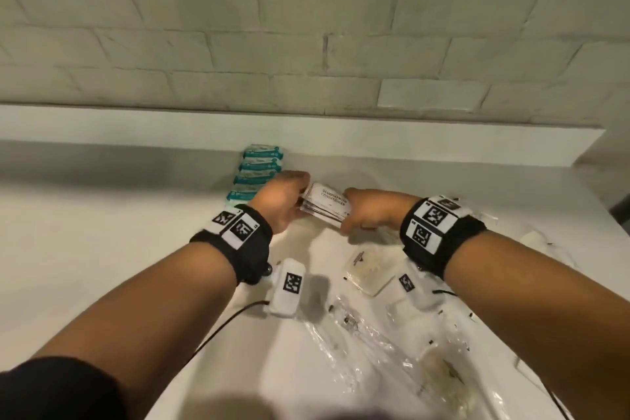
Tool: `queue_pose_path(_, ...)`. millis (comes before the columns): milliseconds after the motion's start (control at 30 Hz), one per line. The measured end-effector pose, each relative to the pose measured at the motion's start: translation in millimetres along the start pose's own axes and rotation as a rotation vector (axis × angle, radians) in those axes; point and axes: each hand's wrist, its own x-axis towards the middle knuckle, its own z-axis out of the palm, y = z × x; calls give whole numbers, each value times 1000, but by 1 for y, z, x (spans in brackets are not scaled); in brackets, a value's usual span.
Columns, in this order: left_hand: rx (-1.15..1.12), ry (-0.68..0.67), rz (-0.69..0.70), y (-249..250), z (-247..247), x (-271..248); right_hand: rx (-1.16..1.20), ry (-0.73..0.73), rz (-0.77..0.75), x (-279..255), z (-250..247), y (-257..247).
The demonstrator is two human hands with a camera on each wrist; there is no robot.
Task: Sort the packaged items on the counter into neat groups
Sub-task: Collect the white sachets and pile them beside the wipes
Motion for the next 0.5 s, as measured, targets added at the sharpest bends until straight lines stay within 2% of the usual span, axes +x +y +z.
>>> queue_pose_path(67,339,29,-10,3,1,10,-91,-42,18,13,-5,-3)
queue_pose_path(133,806,25,49,7,3,13,-215,-57,25,21,-5,-5)
queue_pose_path(200,1320,-79,128,8,6,12,-318,-31,32,27,-2,-5)
queue_pose_path(267,1649,-173,183,5,10,10,-435,2,33,30,1,-5)
queue_pose_path(367,1833,-175,281,-5,12,8,-551,22,25,30,3,-4)
queue_pose_path(500,1800,-90,380,-12,15,16,-595,95,-30,30,2,5)
